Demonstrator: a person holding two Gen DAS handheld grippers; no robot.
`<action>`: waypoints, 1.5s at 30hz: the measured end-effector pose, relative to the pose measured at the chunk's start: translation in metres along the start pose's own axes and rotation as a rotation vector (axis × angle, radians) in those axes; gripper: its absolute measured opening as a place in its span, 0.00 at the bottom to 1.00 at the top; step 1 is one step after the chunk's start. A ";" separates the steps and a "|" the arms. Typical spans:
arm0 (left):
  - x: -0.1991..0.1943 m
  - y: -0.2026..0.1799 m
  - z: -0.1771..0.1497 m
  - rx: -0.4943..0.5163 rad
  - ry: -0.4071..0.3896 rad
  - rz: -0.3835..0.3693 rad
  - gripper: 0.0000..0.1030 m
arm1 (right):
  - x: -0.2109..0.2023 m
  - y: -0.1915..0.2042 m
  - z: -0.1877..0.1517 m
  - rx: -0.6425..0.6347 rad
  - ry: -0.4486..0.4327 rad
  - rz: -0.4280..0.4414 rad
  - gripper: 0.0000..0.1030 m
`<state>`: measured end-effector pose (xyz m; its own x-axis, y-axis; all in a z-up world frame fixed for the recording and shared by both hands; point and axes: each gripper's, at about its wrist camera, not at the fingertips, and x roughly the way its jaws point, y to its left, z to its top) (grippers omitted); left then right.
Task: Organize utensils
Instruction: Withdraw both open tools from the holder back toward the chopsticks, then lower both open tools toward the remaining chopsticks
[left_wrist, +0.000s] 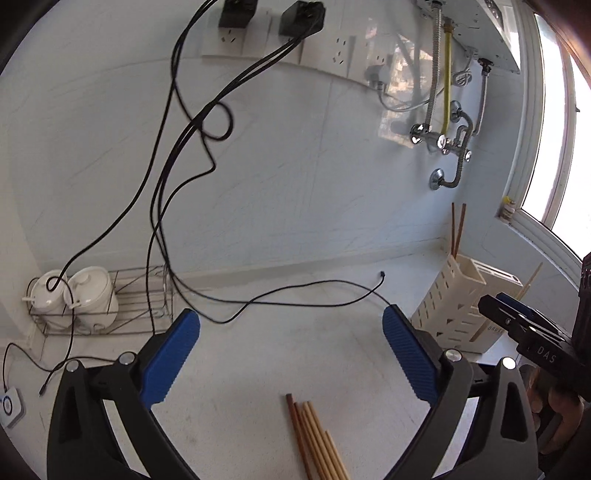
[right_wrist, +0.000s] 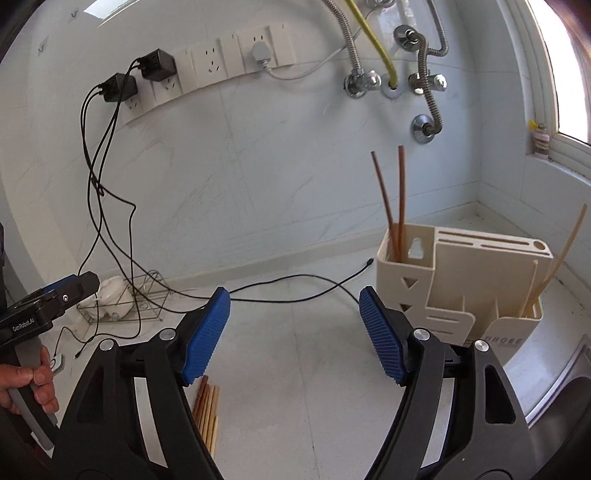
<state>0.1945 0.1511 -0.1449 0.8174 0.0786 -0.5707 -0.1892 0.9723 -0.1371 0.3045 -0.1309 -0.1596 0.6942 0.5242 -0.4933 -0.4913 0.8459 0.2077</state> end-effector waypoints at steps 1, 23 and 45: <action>0.002 0.007 -0.010 -0.013 0.036 0.013 0.95 | 0.004 0.004 -0.007 0.001 0.024 0.008 0.67; 0.094 0.024 -0.126 -0.076 0.604 0.056 0.95 | 0.037 0.000 -0.067 0.059 0.240 -0.011 0.70; 0.126 0.019 -0.145 -0.030 0.711 0.113 0.95 | 0.065 0.008 -0.094 0.065 0.493 0.031 0.78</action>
<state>0.2150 0.1477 -0.3370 0.2414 0.0064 -0.9704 -0.2754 0.9593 -0.0622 0.2963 -0.0991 -0.2699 0.3404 0.4535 -0.8237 -0.4627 0.8434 0.2731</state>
